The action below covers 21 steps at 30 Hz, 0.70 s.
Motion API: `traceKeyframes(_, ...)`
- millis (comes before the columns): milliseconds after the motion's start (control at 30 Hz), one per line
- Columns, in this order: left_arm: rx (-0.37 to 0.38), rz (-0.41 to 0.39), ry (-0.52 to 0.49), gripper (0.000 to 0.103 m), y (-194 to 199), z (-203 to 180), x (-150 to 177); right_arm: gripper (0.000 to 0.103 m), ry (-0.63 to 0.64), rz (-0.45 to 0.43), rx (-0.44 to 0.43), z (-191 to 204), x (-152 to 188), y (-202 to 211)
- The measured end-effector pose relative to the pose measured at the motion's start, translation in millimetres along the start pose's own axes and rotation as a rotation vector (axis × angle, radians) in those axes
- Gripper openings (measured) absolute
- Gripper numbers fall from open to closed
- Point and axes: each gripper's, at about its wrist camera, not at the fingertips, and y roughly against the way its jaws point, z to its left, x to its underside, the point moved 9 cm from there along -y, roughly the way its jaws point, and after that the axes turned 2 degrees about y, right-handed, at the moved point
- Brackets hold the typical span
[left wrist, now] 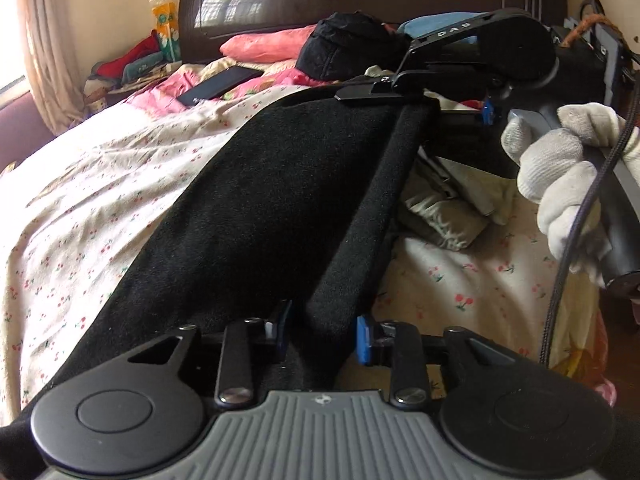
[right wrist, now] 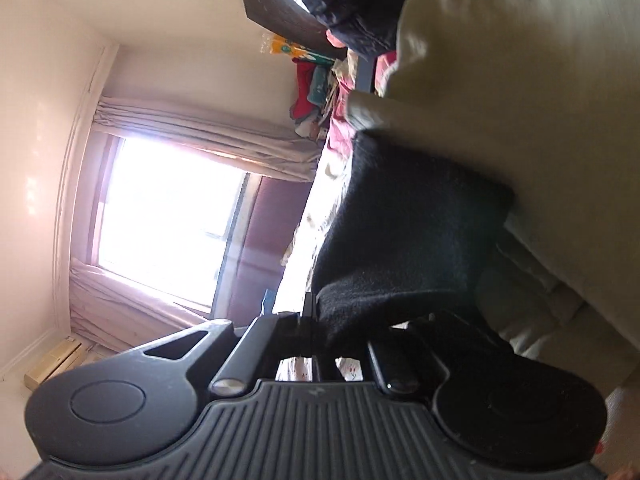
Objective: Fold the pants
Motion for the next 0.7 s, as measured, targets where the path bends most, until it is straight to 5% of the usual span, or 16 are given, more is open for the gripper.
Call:
traceKeyframes(33, 0.006, -0.008, -0.009, 0.065, 1, -6, -1, 0.005, 0.04, -0.006, 0.025, 2, -4, 4)
traceKeyframes(133, -0.008, 0.014, -0.041, 0.065, 4, -9, 8, 0.006, 0.091, 0.053, 0.126, -14, 6, -11)
traceKeyframes(533, -0.13, 0.077, 0.067, 0.065, 38, 45, 54, 0.011, 0.406, 0.119, 0.179, 36, 17, -36)
traceKeyframes(600, -0.133, 0.075, 0.068, 0.065, 39, 46, 57, 0.023, 0.475, 0.117, 0.185, 46, 18, -36)
traceKeyframes(633, -0.139, 0.076, 0.07, 0.065, 40, 48, 58, 0.041, 0.492, 0.12, 0.195, 45, 19, -37)
traceKeyframes(700, -0.146, 0.076, 0.084, 0.065, 42, 51, 61, 0.047, 0.478, 0.132, 0.237, 35, 20, -39)
